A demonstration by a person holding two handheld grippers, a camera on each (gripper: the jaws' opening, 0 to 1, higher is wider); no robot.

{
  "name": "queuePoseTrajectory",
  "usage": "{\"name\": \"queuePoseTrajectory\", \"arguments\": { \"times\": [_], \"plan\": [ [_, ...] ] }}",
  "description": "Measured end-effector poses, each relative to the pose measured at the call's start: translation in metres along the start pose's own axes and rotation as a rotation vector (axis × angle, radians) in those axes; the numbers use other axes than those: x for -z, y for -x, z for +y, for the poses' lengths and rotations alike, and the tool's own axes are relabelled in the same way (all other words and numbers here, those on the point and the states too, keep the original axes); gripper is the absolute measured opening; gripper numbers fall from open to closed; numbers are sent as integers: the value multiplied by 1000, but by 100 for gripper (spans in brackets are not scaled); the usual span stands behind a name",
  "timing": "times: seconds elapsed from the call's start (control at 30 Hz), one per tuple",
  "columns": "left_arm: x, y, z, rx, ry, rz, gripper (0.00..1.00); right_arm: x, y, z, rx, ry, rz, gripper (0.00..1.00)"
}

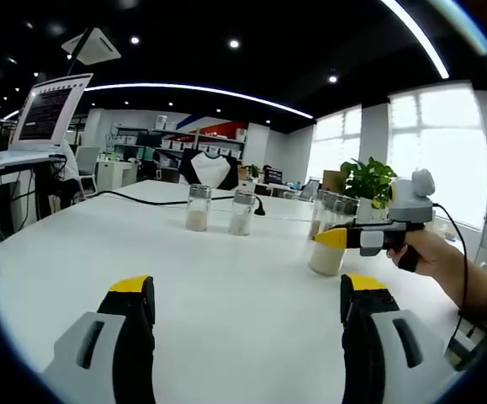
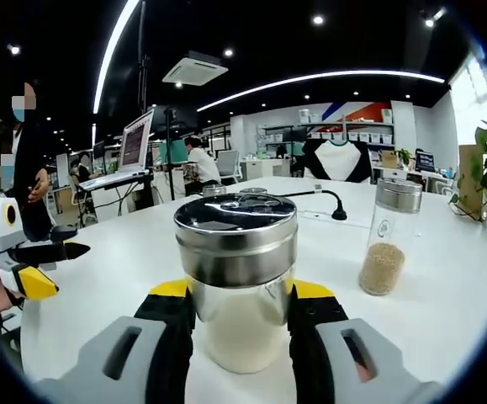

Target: Rotate the seasoning bottle until the label or dispensing opening points toward the visible target arrow and the bottle remains upright within the marked orientation range

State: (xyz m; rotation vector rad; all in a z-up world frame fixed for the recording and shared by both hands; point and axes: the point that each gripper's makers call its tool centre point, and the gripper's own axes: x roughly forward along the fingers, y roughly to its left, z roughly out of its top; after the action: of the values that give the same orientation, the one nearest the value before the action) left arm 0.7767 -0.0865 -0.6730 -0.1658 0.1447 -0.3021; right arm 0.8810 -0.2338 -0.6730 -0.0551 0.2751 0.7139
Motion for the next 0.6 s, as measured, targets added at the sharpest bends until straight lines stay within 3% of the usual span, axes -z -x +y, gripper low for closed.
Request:
{"name": "queuePoseTrajectory", "arguments": {
  "times": [0.6],
  "plan": [
    [0,0,0,-2,-1,3,96,0,-2,-1,21,-6,5,42]
  ]
}}
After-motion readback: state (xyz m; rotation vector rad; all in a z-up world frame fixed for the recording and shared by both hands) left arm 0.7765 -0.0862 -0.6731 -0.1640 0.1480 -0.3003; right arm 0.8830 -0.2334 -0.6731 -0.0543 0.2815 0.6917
